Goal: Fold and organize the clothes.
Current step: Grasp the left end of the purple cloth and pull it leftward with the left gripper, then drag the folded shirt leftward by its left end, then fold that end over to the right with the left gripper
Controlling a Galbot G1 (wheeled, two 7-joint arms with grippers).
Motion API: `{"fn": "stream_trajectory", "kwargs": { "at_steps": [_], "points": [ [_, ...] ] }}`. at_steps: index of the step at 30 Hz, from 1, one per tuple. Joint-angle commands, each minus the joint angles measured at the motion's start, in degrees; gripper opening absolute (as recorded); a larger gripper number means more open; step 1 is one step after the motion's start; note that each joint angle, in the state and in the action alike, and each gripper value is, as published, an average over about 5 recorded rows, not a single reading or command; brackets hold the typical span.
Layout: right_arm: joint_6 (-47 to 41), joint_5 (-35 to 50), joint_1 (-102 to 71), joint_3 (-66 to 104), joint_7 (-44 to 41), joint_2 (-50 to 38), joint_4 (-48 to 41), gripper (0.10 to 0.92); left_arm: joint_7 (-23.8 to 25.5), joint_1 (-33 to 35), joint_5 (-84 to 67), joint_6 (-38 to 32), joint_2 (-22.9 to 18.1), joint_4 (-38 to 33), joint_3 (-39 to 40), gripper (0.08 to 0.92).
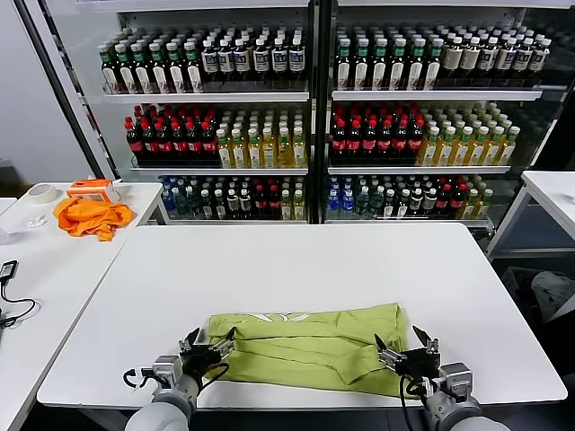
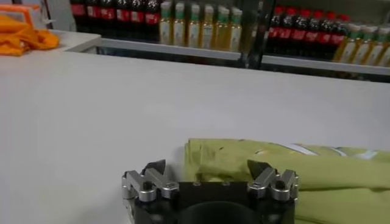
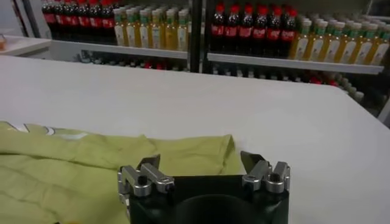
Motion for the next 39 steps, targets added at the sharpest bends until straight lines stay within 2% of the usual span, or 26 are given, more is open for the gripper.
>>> {"fn": "stream_trajectory", "kwargs": {
  "at_steps": [1, 11, 18, 21, 25, 29, 34, 39],
  "points": [
    [0.4, 0.0, -0.2, -0.1, -0.1, 0.1, -0.2, 0.823, -3.3, 0.7, 0.2, -0.1, -1.3, 0.1, 1.7, 0.793],
    [0.5, -0.3, -0.3, 0.0, 0.0, 0.4, -0.6, 0.823, -3.0, 0.6, 2.3, 0.6, -2.0, 0.3, 2.8, 0.517],
    [0.7, -0.4, -0.2, 0.0, -0.1, 0.2, -0.8, 0.823, -0.5, 0.8, 8.3, -0.7, -4.2, 0.8, 2.3, 0.309],
    [0.7, -0.3, 0.0, 0.2, -0.1, -0.3, -0.7, 0.823, 0.1, 0.7, 12.8, -0.9, -4.7, 0.1, 1.0, 0.222],
    [1.1, -0.5, -0.1, 0.6, 0.0, -0.7, -0.4, 0.823, 1.4, 0.8, 18.3, 0.2, -3.0, -3.1, -3.4, 0.124],
    [1.3, -0.7, 0.0, 0.5, -0.1, -0.7, -0.3, 0.823, 2.1, 1.3, 21.0, 2.8, 0.4, -5.0, -10.7, 0.102],
    [1.9, -1.1, 1.0, 0.5, -0.4, -0.8, -0.5, 0.823, 2.2, 3.5, 21.1, 6.1, 5.1, -3.6, -20.7, 0.102],
    [2.1, -1.4, 2.1, 0.2, -0.5, -0.7, -0.5, 0.823, 6.0, 8.1, 24.3, 7.5, 9.4, -2.6, -31.2, 0.102]
  ]
}}
